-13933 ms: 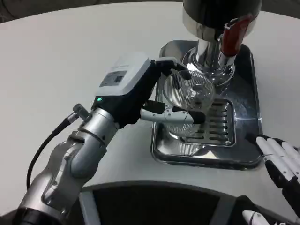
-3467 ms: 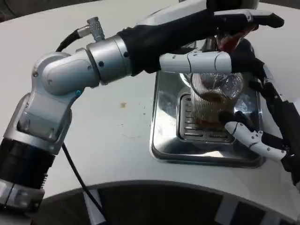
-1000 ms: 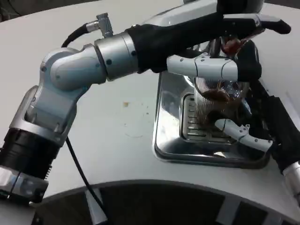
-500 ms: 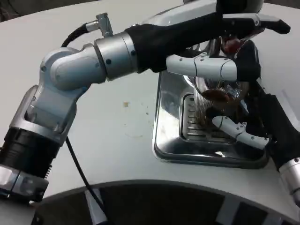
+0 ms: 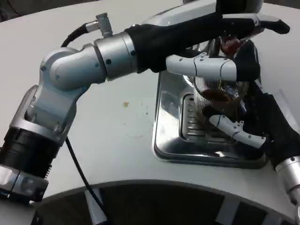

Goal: Grasp the cup under the faucet to collect the drink, then remove the cup.

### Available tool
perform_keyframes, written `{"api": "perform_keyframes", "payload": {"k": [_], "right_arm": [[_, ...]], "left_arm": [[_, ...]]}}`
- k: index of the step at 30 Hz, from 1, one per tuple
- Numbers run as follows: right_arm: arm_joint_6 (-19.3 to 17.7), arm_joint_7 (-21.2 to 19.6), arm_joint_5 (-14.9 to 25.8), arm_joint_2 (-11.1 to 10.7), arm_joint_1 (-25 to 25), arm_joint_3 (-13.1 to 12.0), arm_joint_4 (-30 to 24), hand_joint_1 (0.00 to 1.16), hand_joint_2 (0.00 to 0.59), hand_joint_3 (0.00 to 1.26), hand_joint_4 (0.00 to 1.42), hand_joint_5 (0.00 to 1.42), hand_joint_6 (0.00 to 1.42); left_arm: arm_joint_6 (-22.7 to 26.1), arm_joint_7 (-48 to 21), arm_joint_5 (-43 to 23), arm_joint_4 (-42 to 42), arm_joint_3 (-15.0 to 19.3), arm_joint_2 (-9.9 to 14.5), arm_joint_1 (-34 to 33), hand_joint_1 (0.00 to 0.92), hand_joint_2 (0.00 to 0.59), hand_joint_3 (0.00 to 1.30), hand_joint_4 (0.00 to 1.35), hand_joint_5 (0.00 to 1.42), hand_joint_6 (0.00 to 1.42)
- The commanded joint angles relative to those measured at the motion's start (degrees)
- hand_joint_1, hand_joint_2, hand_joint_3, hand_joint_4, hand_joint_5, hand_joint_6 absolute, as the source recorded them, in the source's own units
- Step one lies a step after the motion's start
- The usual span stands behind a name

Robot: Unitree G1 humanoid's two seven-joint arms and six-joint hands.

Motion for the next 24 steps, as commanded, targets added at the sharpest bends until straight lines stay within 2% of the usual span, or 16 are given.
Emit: {"api": "perform_keyframes", "payload": {"k": [1, 24], "right_arm": [[-0.6, -0.2, 0.4, 0.7, 0.1, 0.3, 0.9, 0.66, 0.217, 0.03, 0.05, 0.12, 0.0], [-0.5, -1.1, 0.2, 2.1, -0.2, 1.2, 1.6, 0.65, 0.217, 0.03, 0.06, 0.12, 0.0]], "left_arm": [[0.0, -1.4, 2.9, 0.6, -1.7, 0.8, 0.8, 0.0, 0.093, 0.17, 0.08, 0.08, 0.11], [0.9, -1.6, 2.7, -0.1, -1.8, 1.0, 1.0, 0.0, 0.093, 0.18, 0.08, 0.08, 0.11]]}}
